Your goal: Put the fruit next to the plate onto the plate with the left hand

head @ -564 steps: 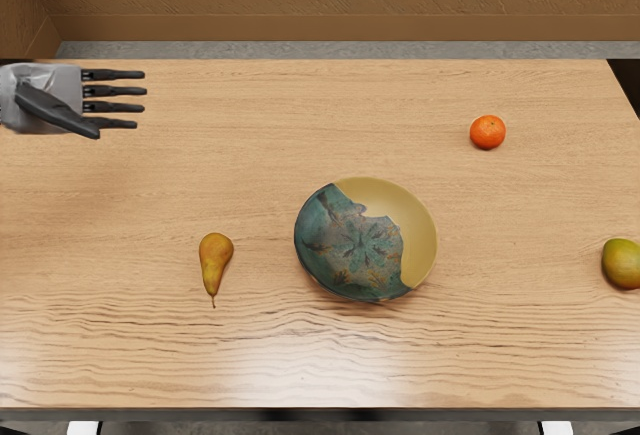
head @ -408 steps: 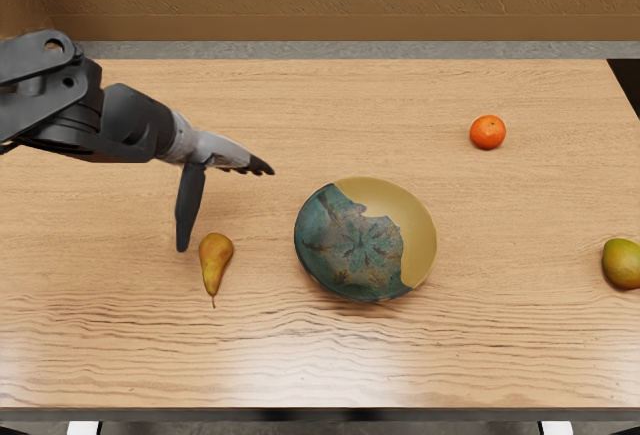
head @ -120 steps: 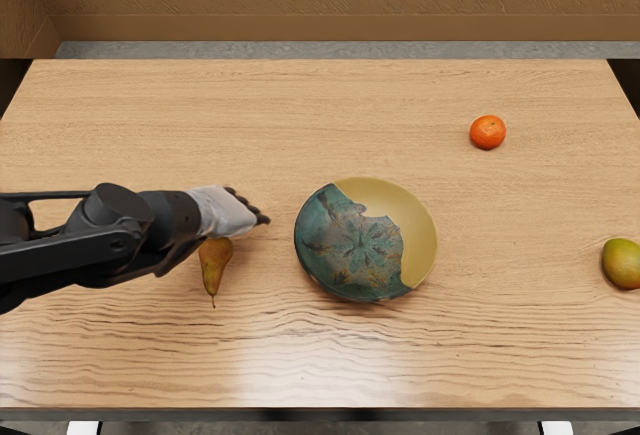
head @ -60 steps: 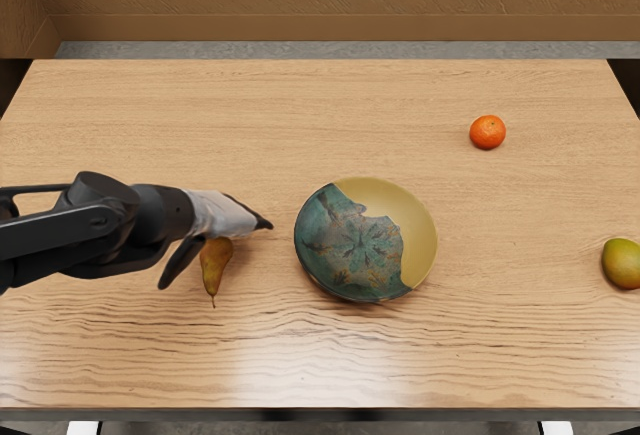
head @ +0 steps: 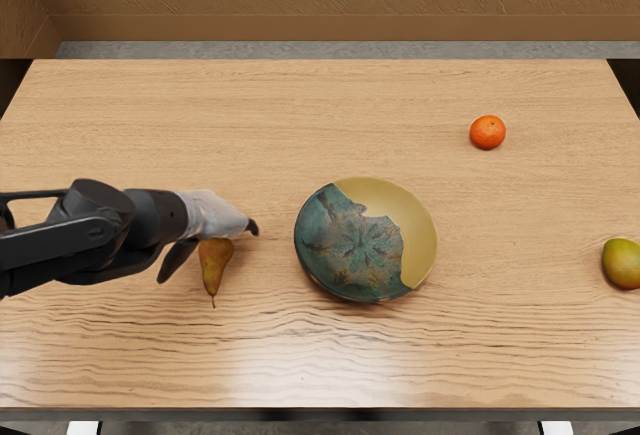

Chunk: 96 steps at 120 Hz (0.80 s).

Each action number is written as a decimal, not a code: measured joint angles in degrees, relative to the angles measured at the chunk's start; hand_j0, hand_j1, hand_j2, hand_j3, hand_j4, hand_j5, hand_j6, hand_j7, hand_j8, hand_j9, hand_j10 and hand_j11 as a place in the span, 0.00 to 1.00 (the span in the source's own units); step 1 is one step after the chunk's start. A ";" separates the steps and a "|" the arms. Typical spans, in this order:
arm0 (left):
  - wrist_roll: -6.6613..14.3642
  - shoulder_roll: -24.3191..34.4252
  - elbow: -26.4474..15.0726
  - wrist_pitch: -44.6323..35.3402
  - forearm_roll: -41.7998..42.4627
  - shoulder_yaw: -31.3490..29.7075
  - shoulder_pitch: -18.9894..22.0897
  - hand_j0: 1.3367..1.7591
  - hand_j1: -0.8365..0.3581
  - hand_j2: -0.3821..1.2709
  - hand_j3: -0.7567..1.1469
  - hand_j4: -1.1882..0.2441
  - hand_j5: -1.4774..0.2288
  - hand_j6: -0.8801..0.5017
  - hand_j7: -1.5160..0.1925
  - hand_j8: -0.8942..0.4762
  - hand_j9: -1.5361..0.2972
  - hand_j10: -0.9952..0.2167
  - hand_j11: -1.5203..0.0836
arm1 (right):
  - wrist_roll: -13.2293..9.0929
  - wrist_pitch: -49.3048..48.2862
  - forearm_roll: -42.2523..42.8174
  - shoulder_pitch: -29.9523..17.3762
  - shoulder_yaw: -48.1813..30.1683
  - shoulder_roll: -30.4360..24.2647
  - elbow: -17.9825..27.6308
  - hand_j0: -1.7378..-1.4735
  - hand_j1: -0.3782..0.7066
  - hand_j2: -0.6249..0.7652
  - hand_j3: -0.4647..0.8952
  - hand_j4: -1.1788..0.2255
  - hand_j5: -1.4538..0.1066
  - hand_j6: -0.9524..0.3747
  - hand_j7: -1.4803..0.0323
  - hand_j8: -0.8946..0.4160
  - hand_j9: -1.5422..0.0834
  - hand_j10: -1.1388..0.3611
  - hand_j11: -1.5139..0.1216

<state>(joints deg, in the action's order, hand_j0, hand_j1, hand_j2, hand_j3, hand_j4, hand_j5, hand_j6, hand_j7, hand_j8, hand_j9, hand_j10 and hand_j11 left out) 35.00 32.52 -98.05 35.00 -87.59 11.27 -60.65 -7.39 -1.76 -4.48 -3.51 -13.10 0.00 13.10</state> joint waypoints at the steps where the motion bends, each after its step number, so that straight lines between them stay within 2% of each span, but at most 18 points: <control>1: 0.00 0.00 -0.01 0.00 -0.16 -0.01 0.08 0.76 0.86 0.25 0.40 0.73 0.76 0.54 0.78 0.55 0.74 0.71 0.84 | 0.00 0.00 0.00 0.00 0.00 0.00 0.00 0.30 0.06 0.45 0.34 0.82 0.91 0.70 0.96 0.66 0.93 0.74 0.90; 44: 0.00 -0.17 -0.12 -2.31 -8.37 -0.39 1.64 0.76 0.85 0.25 0.40 0.73 0.76 0.53 0.78 0.55 0.74 0.70 0.83 | 0.00 0.00 0.00 0.00 0.00 0.00 0.00 0.30 0.06 0.45 0.34 0.82 0.91 0.70 0.96 0.66 0.93 0.74 0.90; 96: 0.00 -1.81 -0.12 -2.99 -10.04 -0.46 2.95 0.76 0.85 0.25 0.40 0.73 0.76 0.53 0.78 0.55 0.74 0.70 0.83 | 0.00 0.00 0.00 0.00 0.00 0.00 0.00 0.30 0.06 0.45 0.34 0.82 0.91 0.70 0.96 0.66 0.93 0.74 0.90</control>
<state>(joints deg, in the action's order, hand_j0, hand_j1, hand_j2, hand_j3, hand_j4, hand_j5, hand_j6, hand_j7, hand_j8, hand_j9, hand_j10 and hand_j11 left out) 35.00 30.70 -98.17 32.00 -97.64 10.81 -57.70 -7.39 -1.75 -4.48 -3.51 -13.10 0.00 13.10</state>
